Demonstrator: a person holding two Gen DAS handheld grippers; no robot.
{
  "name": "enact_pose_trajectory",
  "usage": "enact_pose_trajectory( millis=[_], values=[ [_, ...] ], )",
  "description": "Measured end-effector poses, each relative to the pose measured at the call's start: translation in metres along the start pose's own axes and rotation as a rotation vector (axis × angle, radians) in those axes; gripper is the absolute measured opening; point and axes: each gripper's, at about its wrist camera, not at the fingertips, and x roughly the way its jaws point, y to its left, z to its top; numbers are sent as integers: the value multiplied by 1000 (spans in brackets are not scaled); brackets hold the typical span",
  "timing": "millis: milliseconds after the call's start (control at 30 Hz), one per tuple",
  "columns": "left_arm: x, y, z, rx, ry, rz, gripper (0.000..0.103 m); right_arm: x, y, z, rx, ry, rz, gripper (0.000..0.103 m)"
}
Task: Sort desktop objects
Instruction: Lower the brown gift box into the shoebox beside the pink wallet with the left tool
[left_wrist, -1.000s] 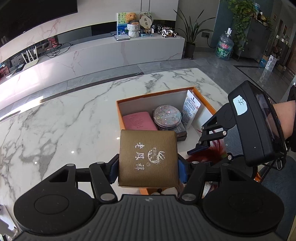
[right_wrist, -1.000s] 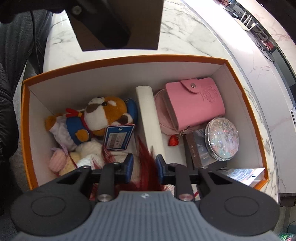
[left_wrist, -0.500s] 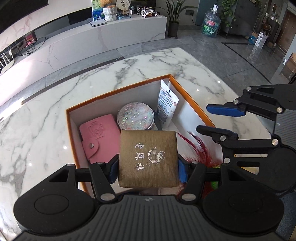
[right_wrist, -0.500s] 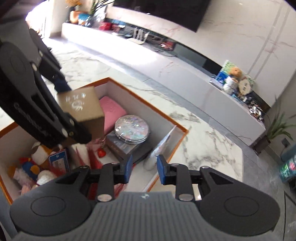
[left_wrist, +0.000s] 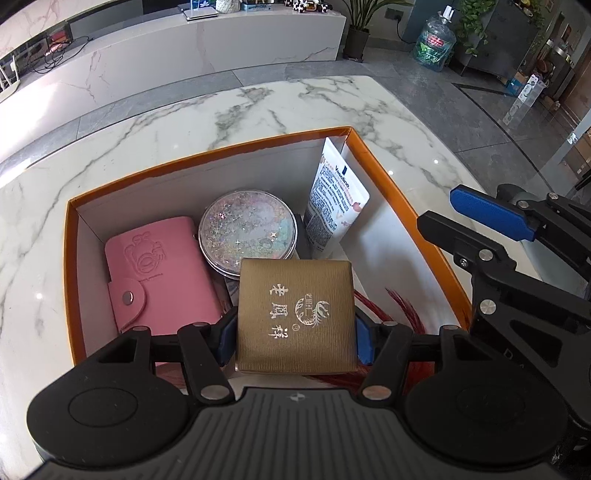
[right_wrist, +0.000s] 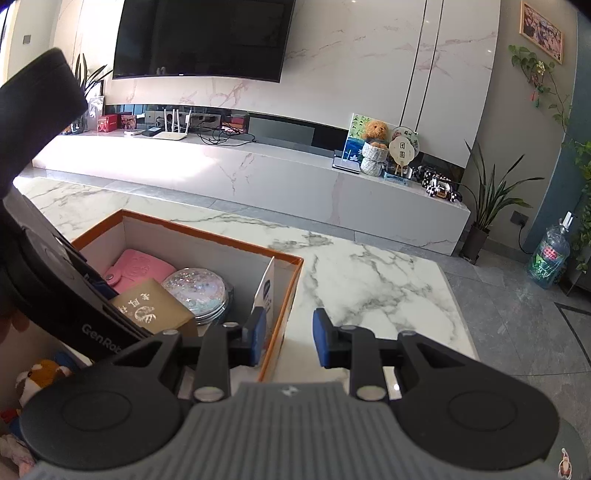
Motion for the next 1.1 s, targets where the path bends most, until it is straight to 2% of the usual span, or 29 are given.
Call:
enact_pose_trajectory(
  millis=[133,433,567,600,633,667,767,933,1100],
  values=[
    [3,2,1,-4,44,7,71,-1,1,-3,14,-6,26,29],
    [-2,-2,-2,32,63,16,80,3,2,-5,24,-3,38,30],
    [-2,-3,-6,41,70,28,81,3,3,-6,22,-3,44,30],
    [-1,-4,-8,43,74,35,80,3,3,-6,19,-4,47,30],
    [-1,-4,-9,44,82,37,70,3,3,-6,17,-5,49,30],
    [-2,-5,-10,45,88,39,68,3,3,-6,16,-7,50,30],
    [-10,-5,-11,43,87,43,68,2,3,-7,15,-10,49,30],
    [-21,1,-1,-25,118,-11,68,1,3,-6,12,-17,47,30],
    [-22,0,5,-28,146,-6,68,-1,3,-6,10,-23,47,30]
  ],
)
